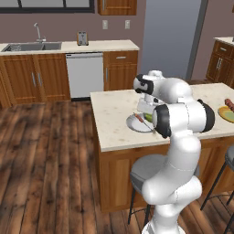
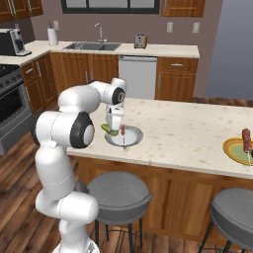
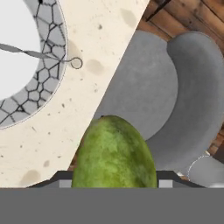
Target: Pick up the kiwi and mango from the fridge and place one fruit on each plate on the dining counter.
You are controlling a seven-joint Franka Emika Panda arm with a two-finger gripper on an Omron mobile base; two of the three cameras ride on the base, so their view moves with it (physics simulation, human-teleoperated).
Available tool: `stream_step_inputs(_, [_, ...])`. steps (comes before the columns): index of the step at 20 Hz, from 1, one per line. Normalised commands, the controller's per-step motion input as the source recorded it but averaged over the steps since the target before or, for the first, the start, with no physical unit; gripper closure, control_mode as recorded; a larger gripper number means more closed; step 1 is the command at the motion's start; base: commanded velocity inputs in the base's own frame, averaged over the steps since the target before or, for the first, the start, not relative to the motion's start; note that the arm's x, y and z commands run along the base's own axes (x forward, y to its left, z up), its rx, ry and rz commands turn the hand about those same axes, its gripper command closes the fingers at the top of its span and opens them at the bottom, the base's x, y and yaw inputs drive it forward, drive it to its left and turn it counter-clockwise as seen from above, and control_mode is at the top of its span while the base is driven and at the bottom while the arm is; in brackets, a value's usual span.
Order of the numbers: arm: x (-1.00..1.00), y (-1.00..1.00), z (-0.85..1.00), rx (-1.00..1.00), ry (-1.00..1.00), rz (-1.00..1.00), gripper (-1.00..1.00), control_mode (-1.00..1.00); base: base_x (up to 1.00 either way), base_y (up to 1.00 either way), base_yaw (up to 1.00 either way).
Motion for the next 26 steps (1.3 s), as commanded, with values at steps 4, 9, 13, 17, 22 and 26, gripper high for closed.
stream_step_inputs(4, [0.24,0.00,-0.18,0.00,-0.06,0.00,1.00,-1.00,0.00,0.00,0.00])
stream_step_inputs(9, [0.22,0.00,-0.24,-0.01,-0.15,0.00,1.00,-1.00,0.00,0.00,0.00])
stream_step_inputs(13, [0.09,0.00,-0.17,-0.05,-0.33,0.00,1.00,-1.00,0.00,0.00,0.00])
stream_step_inputs(17, [0.15,0.00,-0.19,-0.02,-0.16,0.00,1.00,-1.00,0.00,0.00,0.00])
stream_step_inputs(22, [0.30,0.00,-0.27,0.00,0.00,0.00,1.00,-1.00,0.00,0.00,0.00])
stream_step_inputs(26, [0.31,-0.04,-0.26,0.00,0.00,0.00,1.00,-1.00,0.00,0.00,0.00])
